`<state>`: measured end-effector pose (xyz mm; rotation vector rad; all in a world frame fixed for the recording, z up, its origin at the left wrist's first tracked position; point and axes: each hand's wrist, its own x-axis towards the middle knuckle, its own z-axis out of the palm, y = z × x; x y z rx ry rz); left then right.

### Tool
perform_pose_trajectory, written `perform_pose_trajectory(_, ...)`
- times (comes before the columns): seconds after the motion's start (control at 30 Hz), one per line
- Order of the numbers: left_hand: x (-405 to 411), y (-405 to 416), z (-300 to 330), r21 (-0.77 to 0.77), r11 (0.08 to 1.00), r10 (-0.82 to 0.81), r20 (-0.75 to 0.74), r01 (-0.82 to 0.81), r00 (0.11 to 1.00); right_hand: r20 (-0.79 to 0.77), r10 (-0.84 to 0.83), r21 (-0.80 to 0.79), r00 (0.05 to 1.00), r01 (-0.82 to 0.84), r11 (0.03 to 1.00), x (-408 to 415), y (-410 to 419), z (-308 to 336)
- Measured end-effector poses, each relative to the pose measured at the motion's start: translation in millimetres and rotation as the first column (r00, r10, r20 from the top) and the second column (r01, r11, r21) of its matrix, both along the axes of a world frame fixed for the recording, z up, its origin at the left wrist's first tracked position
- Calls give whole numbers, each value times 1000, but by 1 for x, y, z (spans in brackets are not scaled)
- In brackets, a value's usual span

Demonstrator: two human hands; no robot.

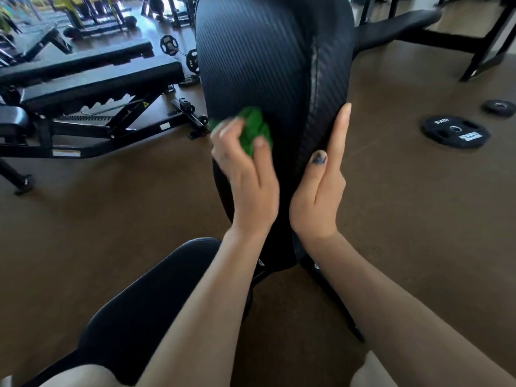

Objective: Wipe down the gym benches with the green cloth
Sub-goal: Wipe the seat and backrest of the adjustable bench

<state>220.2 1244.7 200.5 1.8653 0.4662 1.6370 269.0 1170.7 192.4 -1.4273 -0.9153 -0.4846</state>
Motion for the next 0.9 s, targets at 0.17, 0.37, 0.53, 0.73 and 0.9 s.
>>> perform_pose_trajectory(0.17, -9, -11, -23, -335, 942, -19, -47, 2, 999, -34, -34, 6, 999, 34, 999, 0, 1, 1)
perform_pose_trajectory(0.37, 7, -13, 53, 58, 998, -34, 128, 27, 991, 31, -36, -17, 999, 36, 999, 3, 2, -1)
perform_pose_trajectory(0.53, 3, 18, -28, -390, 919, 79, 25, -63, 997, -63, 41, 20, 997, -39, 999, -3, 0, 0)
perform_pose_trajectory(0.73, -10, 12, -99, -793, 601, 6, -118, -98, 993, -62, 12, 60, 998, -8, 998, -5, 0, 4)
perform_pose_trajectory(0.9, -23, -21, -132, -960, 189, -93, -227, -207, 969, -62, 8, 58, 998, -4, 998, -7, 0, 3)
